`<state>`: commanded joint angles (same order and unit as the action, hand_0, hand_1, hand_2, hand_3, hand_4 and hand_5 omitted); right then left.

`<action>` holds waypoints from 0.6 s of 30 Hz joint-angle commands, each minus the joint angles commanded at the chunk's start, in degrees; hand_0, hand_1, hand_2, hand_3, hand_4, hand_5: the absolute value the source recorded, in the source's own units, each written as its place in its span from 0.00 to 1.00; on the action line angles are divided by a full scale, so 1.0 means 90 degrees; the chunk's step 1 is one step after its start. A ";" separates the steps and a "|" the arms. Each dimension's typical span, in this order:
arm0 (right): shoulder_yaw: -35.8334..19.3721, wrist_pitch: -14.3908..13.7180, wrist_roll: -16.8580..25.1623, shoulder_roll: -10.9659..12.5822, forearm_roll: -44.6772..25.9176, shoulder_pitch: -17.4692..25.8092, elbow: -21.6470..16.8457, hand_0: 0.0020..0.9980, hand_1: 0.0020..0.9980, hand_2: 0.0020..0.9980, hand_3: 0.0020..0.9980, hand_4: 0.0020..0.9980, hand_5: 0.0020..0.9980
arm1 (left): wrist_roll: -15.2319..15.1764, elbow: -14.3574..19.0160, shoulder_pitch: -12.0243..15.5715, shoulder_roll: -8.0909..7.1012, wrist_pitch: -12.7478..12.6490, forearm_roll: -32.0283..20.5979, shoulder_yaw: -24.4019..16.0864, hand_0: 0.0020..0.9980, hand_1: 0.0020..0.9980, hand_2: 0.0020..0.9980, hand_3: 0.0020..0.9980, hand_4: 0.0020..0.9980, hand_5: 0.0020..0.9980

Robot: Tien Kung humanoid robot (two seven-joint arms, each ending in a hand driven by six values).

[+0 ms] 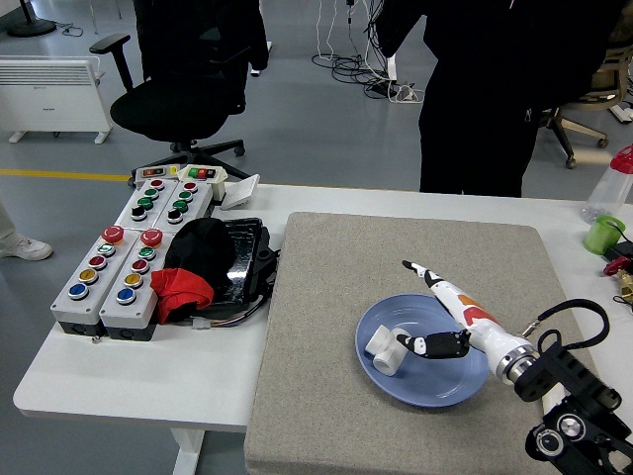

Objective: Pick pipe place plate twice

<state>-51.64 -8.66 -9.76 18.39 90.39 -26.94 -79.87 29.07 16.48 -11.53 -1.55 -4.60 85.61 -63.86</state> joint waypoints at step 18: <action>-0.1119 0.0579 0.0164 0.2114 -0.1024 0.2251 -0.2044 1.00 0.94 1.00 0.96 0.83 0.25 | 0.0053 -0.0012 0.0037 -0.0009 0.0036 0.0451 -0.0351 0.66 0.63 0.65 0.59 0.45 1.00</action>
<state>-61.71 -3.45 -8.28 37.42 81.17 -6.67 -98.27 29.55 16.37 -11.20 -1.63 -4.28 89.67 -67.02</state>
